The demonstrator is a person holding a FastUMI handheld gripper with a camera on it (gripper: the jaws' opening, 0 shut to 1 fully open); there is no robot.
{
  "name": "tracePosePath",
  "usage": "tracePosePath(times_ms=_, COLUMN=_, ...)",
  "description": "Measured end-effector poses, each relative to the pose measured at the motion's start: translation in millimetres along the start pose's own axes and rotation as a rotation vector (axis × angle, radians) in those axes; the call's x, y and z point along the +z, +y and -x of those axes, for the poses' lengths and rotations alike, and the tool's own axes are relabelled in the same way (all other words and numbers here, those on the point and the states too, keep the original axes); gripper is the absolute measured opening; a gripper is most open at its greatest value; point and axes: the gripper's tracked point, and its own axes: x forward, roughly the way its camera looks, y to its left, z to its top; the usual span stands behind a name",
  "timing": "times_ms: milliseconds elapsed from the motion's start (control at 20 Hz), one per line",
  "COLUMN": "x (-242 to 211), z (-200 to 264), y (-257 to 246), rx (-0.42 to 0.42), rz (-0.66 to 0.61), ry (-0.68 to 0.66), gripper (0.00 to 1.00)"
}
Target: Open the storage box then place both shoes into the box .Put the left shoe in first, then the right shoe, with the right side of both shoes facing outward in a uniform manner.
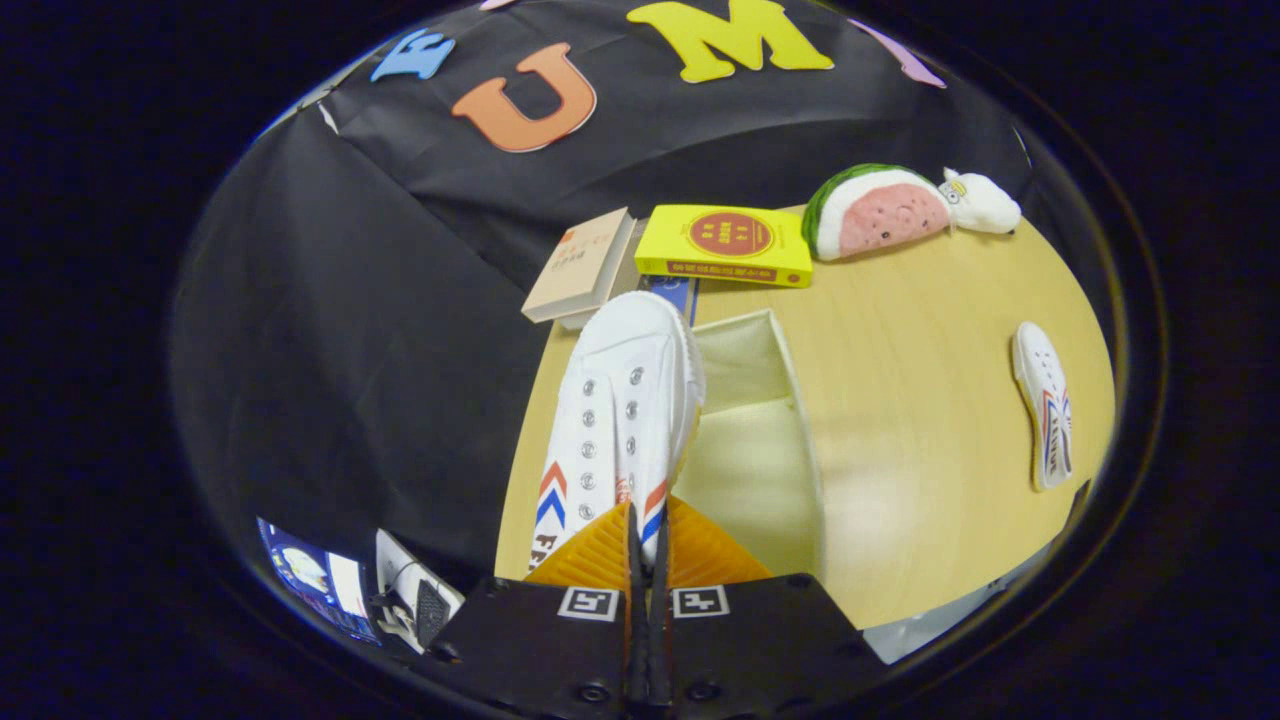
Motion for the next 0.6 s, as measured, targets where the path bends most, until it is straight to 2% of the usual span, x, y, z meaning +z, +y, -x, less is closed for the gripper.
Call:
tracePosePath(times_ms=250, x=-17, z=-38, y=5, rx=-0.054, rz=-0.004, ry=0.035, gripper=0.06)
tracePosePath(times_ms=500, x=-16, z=-48, y=3, rx=-0.092, rz=0.037, ry=0.034, gripper=0.06)
tracePosePath(times_ms=600, x=-17, z=-50, y=6, rx=-0.087, rz=0.04, ry=0.032, gripper=0.12)
